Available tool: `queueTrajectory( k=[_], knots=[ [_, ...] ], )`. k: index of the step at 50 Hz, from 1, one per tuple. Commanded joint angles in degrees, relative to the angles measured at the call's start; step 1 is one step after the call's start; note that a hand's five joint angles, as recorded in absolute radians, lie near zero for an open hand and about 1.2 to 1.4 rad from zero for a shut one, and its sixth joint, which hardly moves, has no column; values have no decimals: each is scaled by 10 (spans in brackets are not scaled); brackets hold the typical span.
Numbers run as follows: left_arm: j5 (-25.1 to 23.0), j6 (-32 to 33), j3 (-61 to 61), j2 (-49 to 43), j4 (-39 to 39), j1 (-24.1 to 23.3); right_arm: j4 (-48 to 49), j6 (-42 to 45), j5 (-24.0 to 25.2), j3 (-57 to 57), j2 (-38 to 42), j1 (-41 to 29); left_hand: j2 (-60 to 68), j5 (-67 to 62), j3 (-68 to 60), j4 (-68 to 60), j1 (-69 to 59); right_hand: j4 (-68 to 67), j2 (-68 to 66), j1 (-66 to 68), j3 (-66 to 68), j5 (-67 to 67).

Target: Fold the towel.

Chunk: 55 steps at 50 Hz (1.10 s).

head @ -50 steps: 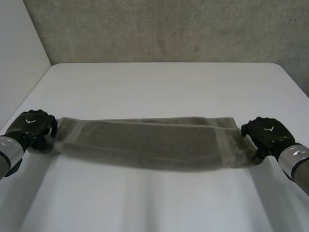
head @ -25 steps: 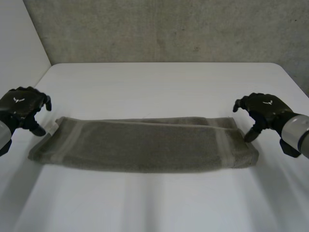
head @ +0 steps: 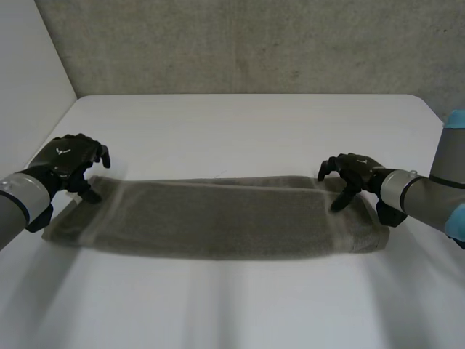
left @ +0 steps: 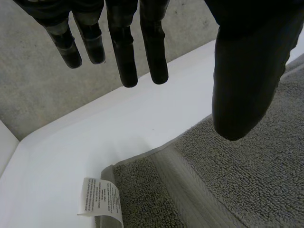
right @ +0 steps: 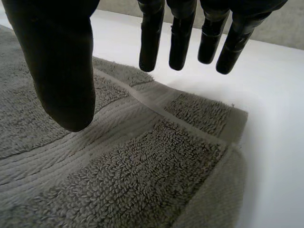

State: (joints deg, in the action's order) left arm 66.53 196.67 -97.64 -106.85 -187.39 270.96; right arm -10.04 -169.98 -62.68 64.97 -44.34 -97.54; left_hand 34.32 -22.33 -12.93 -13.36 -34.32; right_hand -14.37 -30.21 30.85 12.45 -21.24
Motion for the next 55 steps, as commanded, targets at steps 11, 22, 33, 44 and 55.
queueTrajectory(
  k=[11,22,33,44,55],
  knots=[
    [0,0,-4,-3,-9,1,0,-4,-7,-49,51,-14,-22,3,29,34,22,44,-194,188,-25,-184],
    [0,0,-5,-3,-9,1,0,-3,-8,-49,52,-15,-26,6,29,34,26,44,-396,389,-25,-386],
    [0,0,-11,-3,-9,1,5,-3,-8,-48,49,-20,-27,8,29,34,27,44,-498,492,-25,-488],
    [-1,0,-12,-3,-9,0,6,0,-8,-30,44,-27,-27,8,29,34,27,44,-498,492,-25,-488],
    [-2,0,-12,-3,-9,1,6,4,-8,-15,34,-27,-27,8,29,34,27,44,-430,423,-25,-419]
  ],
)
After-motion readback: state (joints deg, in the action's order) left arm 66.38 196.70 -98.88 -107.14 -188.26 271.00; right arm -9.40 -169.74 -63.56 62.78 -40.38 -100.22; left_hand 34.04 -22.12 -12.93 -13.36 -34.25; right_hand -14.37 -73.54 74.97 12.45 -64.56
